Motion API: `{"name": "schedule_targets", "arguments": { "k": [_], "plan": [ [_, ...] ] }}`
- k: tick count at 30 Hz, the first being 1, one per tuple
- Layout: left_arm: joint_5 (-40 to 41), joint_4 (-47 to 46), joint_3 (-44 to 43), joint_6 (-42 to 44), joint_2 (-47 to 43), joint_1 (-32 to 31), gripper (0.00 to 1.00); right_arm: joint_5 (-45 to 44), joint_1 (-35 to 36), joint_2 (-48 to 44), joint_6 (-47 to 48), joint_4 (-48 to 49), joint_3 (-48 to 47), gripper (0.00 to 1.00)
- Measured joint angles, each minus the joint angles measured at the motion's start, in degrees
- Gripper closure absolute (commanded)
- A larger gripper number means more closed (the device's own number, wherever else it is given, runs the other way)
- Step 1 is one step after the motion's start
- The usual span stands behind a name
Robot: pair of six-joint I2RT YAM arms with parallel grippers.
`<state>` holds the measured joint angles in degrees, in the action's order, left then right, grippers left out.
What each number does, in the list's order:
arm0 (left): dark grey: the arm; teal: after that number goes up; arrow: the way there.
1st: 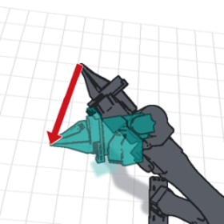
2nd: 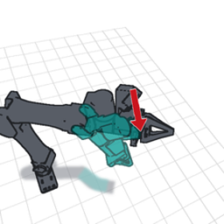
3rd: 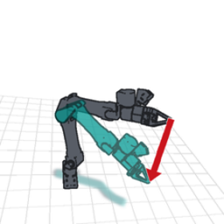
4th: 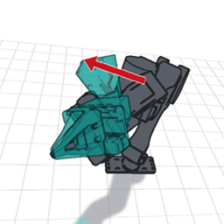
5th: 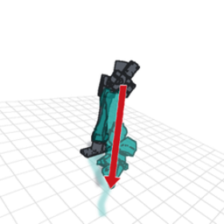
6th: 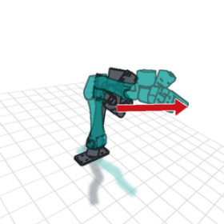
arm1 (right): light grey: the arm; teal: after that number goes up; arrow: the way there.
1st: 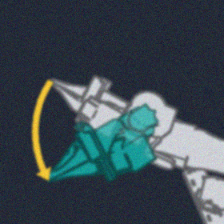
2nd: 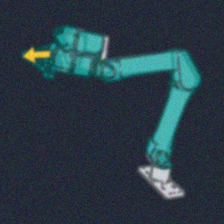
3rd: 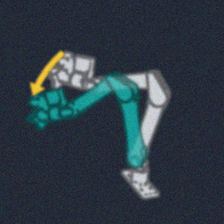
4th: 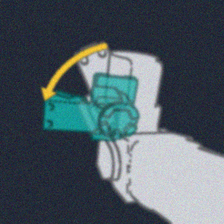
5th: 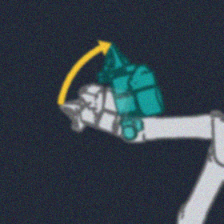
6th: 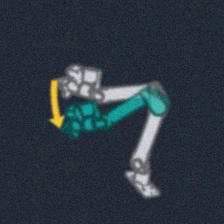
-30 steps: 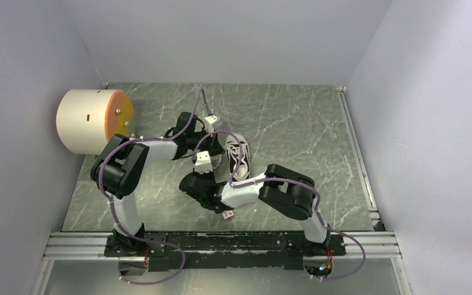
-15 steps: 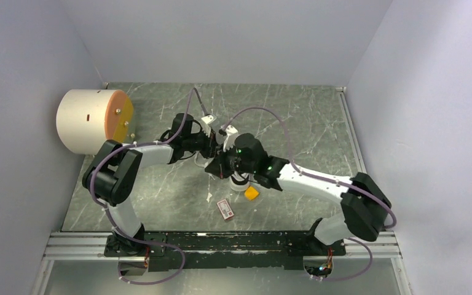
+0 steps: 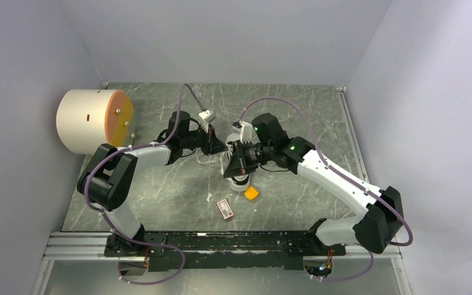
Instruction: Tie the shoes
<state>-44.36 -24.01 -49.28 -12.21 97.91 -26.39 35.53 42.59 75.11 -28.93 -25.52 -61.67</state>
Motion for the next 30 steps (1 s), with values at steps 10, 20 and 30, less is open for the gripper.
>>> {"name": "schedule_targets", "arguments": {
  "k": [10, 20, 30],
  "plan": [
    [-0.5, -4.1, 0.3, -5.7, 1.0, 0.0, 0.95, -30.6, -5.2, 1.3, -2.2, -34.4, -9.1, 1.00],
    [-0.4, -5.0, 0.6, -7.3, 3.5, 0.0, 0.95, -60.2, -7.8, 1.4, -14.7, -32.4, 0.6, 1.00],
    [-0.4, -4.1, -1.0, -7.1, 4.7, 0.0, 0.95, -63.6, -13.9, 4.1, -16.7, -25.0, 11.9, 0.91]
  ]
}}
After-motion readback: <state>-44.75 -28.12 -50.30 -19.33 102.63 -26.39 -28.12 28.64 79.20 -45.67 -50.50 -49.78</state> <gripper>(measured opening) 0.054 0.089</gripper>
